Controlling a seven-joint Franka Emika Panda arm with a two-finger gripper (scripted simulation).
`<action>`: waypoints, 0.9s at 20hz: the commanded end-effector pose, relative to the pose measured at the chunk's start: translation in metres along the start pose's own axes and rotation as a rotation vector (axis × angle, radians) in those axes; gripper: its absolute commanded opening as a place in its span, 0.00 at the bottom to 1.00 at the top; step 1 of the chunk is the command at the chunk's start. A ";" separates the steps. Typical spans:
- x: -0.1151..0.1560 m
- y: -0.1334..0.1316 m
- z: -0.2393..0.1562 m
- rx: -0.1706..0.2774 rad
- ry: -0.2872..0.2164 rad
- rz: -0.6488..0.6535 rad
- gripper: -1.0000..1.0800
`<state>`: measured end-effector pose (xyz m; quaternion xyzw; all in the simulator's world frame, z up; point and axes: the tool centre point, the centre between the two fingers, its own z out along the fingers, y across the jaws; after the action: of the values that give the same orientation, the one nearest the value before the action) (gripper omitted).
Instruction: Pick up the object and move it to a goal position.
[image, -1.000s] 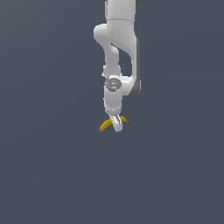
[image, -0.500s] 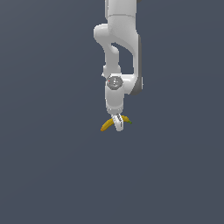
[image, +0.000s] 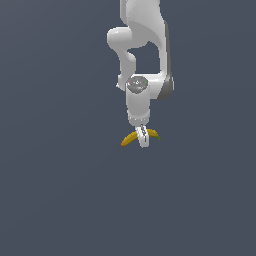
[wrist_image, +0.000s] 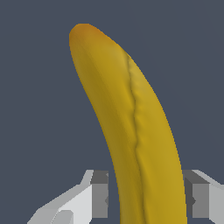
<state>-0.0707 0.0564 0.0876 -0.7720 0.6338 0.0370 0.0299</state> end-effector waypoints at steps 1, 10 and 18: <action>-0.013 -0.010 -0.021 0.005 -0.027 0.039 0.00; -0.056 -0.055 -0.107 0.017 -0.138 0.201 0.00; -0.076 -0.098 -0.181 0.029 -0.230 0.338 0.00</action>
<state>0.0066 0.1302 0.2605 -0.6552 0.7400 0.1144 0.1006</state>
